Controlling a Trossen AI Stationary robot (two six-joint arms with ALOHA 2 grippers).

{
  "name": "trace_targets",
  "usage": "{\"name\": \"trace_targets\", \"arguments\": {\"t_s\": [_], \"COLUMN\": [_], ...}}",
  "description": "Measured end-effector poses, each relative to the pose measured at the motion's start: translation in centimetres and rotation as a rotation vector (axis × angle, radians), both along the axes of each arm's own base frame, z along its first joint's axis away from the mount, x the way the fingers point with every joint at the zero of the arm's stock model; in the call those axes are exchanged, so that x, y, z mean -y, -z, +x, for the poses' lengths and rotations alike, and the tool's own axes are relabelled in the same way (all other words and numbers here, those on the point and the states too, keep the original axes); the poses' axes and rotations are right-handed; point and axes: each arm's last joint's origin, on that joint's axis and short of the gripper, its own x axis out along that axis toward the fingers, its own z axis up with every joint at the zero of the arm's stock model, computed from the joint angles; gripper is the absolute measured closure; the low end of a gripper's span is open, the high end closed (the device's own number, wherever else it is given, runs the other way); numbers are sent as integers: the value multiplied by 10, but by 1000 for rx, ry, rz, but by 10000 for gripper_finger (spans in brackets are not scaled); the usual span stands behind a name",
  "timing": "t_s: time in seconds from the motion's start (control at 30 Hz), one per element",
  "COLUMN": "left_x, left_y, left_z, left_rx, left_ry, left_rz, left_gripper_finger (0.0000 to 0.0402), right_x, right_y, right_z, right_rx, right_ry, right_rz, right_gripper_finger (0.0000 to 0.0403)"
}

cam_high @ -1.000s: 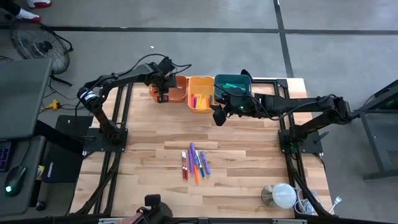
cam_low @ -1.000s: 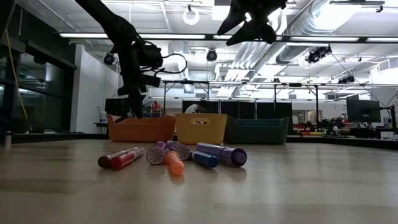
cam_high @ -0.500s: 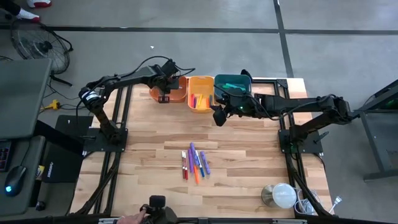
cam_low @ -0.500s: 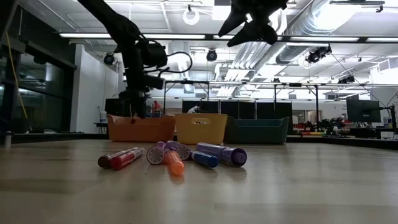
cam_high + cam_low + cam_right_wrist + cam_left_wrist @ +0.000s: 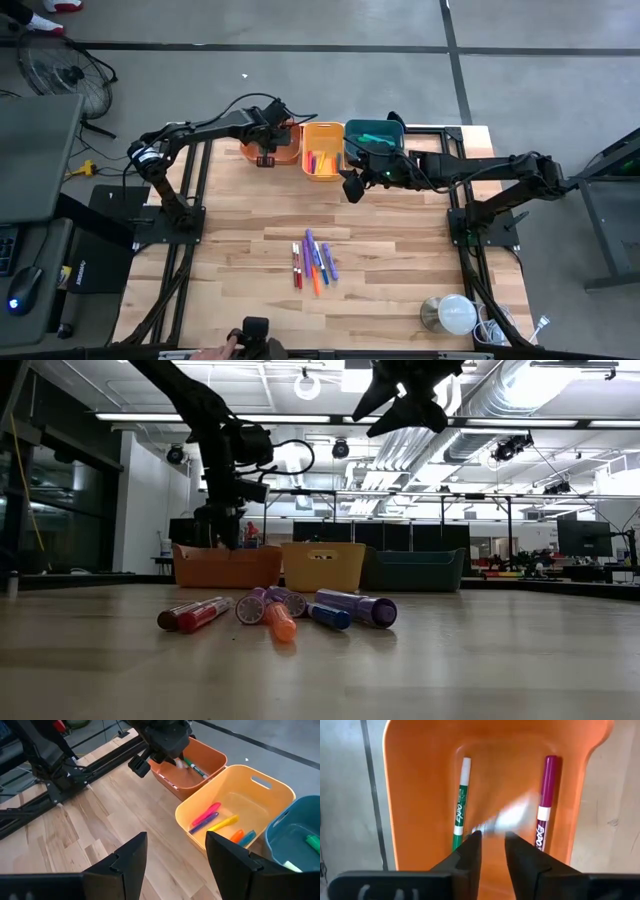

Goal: Pick & Place Markers
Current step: Put the black marker into the orange bin, then put the right purple highlighter into the blue bin

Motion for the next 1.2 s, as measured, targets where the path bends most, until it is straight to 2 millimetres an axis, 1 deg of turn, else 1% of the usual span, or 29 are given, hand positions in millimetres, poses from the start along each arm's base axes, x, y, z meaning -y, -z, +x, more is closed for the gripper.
{"name": "trace_targets", "arguments": {"t_s": [0.33,0.43,0.53,0.7,0.83,1.03,1.2], "left_x": [1,2,4,7,11,24,40], "left_y": [1,1,-3,-19,-35,-65,-94], "left_z": [-3,-5,-7,-5,-5,-20,-36], "left_rx": [-31,-48,-45,36,109,207,340], "left_ry": [-52,-112,-159,-182,-167,-168,-172], "left_rz": [6,7,-50,-185,-224,-209,-249], "left_gripper_finger": [235,226,225,225,225,225,225], "right_x": [0,-1,-1,-2,-4,-11,-27], "right_y": [1,2,4,6,6,3,-1], "right_z": [0,-1,-2,-3,-3,0,4], "right_rx": [-5,-11,-18,-1,6,36,85], "right_ry": [-1,4,18,49,14,-81,-116], "right_rz": [13,34,71,192,259,298,303], "right_gripper_finger": [213,214,214,214,214,214,213]}}
